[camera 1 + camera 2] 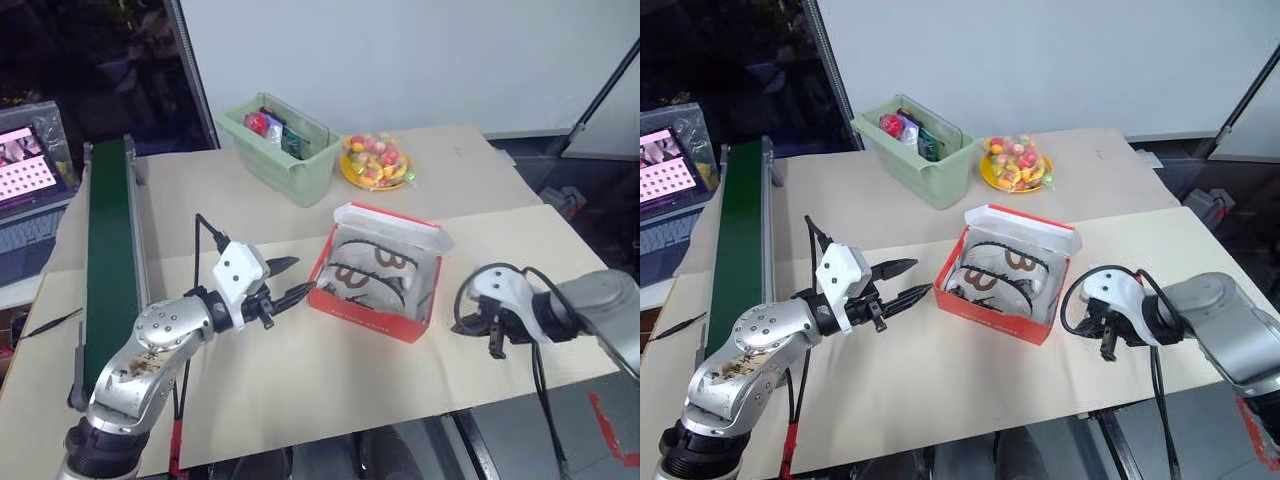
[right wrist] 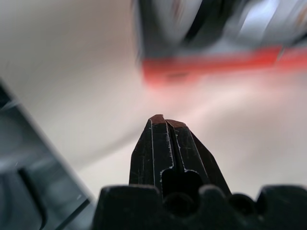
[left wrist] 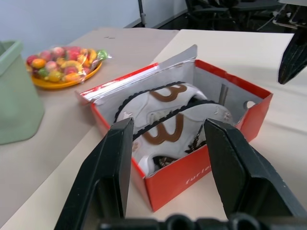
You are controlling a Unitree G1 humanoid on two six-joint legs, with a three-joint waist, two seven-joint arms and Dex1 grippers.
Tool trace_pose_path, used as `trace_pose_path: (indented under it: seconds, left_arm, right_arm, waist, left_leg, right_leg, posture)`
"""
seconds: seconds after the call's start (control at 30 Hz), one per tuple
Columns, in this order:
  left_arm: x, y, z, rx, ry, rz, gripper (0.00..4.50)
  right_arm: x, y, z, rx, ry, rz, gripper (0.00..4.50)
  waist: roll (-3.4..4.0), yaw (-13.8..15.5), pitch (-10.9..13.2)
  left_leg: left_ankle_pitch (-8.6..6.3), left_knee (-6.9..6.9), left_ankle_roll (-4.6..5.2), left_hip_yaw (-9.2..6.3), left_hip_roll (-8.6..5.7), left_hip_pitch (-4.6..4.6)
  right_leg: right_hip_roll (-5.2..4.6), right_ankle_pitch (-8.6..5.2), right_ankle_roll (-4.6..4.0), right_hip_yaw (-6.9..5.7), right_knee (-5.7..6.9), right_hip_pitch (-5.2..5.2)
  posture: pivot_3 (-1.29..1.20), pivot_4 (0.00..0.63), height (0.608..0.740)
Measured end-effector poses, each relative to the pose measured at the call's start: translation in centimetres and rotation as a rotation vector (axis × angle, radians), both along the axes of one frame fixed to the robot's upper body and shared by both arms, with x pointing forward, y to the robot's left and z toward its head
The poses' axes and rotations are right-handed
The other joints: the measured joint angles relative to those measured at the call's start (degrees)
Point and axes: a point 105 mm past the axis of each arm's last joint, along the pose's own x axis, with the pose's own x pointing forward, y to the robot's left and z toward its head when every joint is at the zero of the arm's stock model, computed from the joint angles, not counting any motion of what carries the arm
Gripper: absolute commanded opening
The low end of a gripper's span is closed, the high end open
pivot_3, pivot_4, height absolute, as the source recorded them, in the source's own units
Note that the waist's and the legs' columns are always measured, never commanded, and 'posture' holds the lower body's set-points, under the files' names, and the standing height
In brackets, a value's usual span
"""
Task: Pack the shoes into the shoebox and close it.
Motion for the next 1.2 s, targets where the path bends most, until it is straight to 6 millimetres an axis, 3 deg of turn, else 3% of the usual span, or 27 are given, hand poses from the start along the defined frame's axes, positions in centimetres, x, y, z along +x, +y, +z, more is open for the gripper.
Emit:
trace_pose_path:
  seconds: [0.17, 0.27, 0.33, 0.5, 0.6, 0.87, 0.93, 1.1, 1.2]
  left_arm:
    - [0.0, 0.2, -0.1, 0.002, 0.007, 0.013, 2.45]
    - [0.0, 0.2, -0.1, 0.002, 0.006, 0.014, 2.45]
    - [-0.1, 0.0, 0.1, 0.002, 0.002, 0.01, 2.45]
    - [-0.1, 0.0, 0.0, 0.004, 0.008, 0.011, 2.45]
    - [-0.1, 0.2, -0.1, 0.008, 0.015, 0.017, 2.45]
    - [0.1, 0.1, 0.4, 0.004, -0.003, 0.015, 2.45]
    - [0.1, 0.1, 0.4, 0.003, -0.003, 0.015, 2.45]
    - [0.1, 0.1, 0.4, 0.004, -0.003, 0.014, 2.45]
    - [0.1, 0.1, 0.4, 0.004, -0.001, 0.015, 2.45]
  right_arm:
    - [1.0, 0.3, -1.9, -0.112, -0.052, 0.022, 0.02]
    - [3.4, 3.0, -4.1, -0.148, -0.133, 0.042, 0.02]
    - [4.6, 4.8, -4.5, -0.152, -0.17, 0.066, 0.02]
    - [6.6, 8.4, -2.2, -0.09, -0.277, 0.084, 0.02]
    - [6.0, 9.5, -2.0, -0.057, -0.257, 0.1, 0.02]
    - [5.1, 15.4, -0.2, 0.116, -0.249, 0.172, 0.02]
    - [5.0, 16.1, -0.2, 0.139, -0.245, 0.17, 0.02]
    - [5.0, 15.5, -0.5, 0.153, -0.22, 0.12, 0.02]
    - [4.1, 11.6, -0.9, 0.177, -0.167, -0.002, 0.02]
  waist:
    - [-0.05, 0.0, 0.0]
    - [-0.13, -0.5, 0.0]
    - [-0.07, -0.5, 0.0]
    - [-0.07, -0.3, 0.0]
    - [-0.06, 0.4, 0.0]
    - [-0.06, -0.1, 0.0]
    - [-0.06, 0.0, 0.0]
    - [-0.06, 0.6, 0.0]
    - [-0.06, 1.3, 0.0]
  left_leg:
    - [0.0, 0.04, -0.01, 0.01, -0.01, 0.09]
    - [0.01, 0.03, -0.02, 0.03, -0.03, 0.02]
    - [0.02, 0.03, -0.04, -0.04, -0.09, -0.04]
    - [0.02, 0.01, -0.04, -0.27, -0.09, -0.06]
    - [0.02, 0.0, -0.04, -0.38, -0.09, -0.08]
    - [0.02, -0.01, -0.04, -0.39, -0.07, -0.02]
    - [0.02, -0.01, -0.04, -0.43, -0.09, -0.06]
    - [0.02, 0.0, -0.05, -0.47, -0.15, -0.08]
    - [0.02, 0.0, -0.04, -0.53, -0.18, -0.16]
  right_leg:
    - [0.0, -0.01, 0.01, 0.03, -0.02, -0.07]
    - [-0.02, 0.12, -0.18, 0.07, 0.01, -0.2]
    - [-0.04, 0.27, -0.43, 0.08, 0.0, -0.27]
    - [-0.02, 0.29, -0.46, -0.04, -0.02, -0.29]
    - [-0.01, 0.29, -0.47, -0.14, -0.01, -0.29]
    - [0.03, 0.29, -0.48, -0.12, 0.03, -0.28]
    - [0.02, 0.29, -0.48, -0.14, 0.02, -0.29]
    - [-0.05, 0.3, -0.49, -0.17, 0.01, -0.28]
    - [-0.08, 0.29, -0.47, -0.26, -0.06, -0.25]
  posture:
    - [0.0, 0.15, 0.74]
    - [0.0, 0.15, 0.74]
    - [0.0, 0.15, 0.74]
    - [0.0, 0.15, 0.74]
    - [0.0, 0.15, 0.74]
    - [0.0, 0.15, 0.74]
    - [0.0, 0.15, 0.74]
    - [0.0, 0.15, 0.74]
    - [0.0, 0.15, 0.74]
